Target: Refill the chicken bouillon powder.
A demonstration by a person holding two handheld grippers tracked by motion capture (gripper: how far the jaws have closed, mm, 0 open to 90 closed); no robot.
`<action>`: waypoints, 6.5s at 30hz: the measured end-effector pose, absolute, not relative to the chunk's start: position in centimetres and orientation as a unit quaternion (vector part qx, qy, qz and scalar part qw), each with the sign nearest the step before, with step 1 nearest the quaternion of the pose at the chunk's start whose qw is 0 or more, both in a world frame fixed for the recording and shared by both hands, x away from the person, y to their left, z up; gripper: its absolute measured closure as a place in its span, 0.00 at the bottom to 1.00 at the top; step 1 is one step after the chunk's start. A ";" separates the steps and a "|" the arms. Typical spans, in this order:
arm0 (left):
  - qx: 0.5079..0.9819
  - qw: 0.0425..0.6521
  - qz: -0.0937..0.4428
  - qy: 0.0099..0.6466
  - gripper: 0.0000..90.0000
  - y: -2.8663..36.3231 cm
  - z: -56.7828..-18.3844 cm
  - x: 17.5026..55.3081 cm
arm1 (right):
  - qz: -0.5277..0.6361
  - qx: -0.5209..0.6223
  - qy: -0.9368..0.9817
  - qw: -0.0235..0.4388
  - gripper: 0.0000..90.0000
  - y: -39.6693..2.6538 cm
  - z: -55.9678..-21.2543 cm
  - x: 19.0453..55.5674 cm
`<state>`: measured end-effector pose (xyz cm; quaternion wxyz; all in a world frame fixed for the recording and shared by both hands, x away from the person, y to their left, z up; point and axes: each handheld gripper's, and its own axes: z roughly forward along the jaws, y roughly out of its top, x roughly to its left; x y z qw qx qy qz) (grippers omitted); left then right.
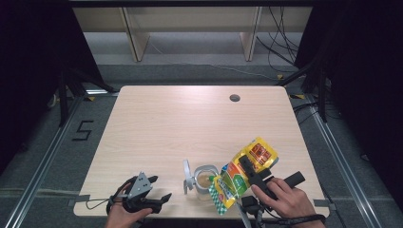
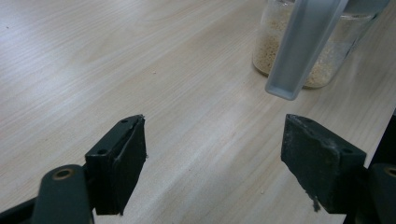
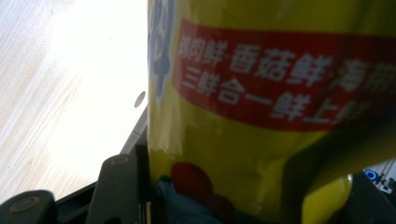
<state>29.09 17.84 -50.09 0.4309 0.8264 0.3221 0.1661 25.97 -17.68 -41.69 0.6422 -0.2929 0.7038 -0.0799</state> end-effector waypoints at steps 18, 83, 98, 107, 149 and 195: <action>0.824 0.435 0.164 0.323 0.25 17.8 -50.1 29.0 | -0.077 -0.287 0.707 0.642 0.54 -17.7 -41.7 25.9; 0.829 0.428 0.163 0.321 0.25 17.6 -50.2 29.2 | -0.068 -0.276 0.712 0.642 0.56 -18.5 -41.5 26.1; 0.831 0.424 0.167 0.320 0.25 17.8 -50.2 29.2 | -0.061 -0.255 0.721 0.642 0.56 -18.8 -41.6 26.1; 0.827 0.431 0.175 0.314 0.24 17.9 -50.1 29.2 | -0.064 -0.268 0.712 0.646 0.56 -18.8 -41.4 26.1; 0.834 0.422 0.175 0.309 0.25 18.1 -50.0 29.3 | -0.051 -0.243 0.728 0.639 0.56 -19.1 -41.8 25.9; 0.835 0.421 0.173 0.309 0.25 18.1 -50.0 29.3 | -0.054 -0.251 0.726 0.639 0.56 -19.1 -41.9 25.8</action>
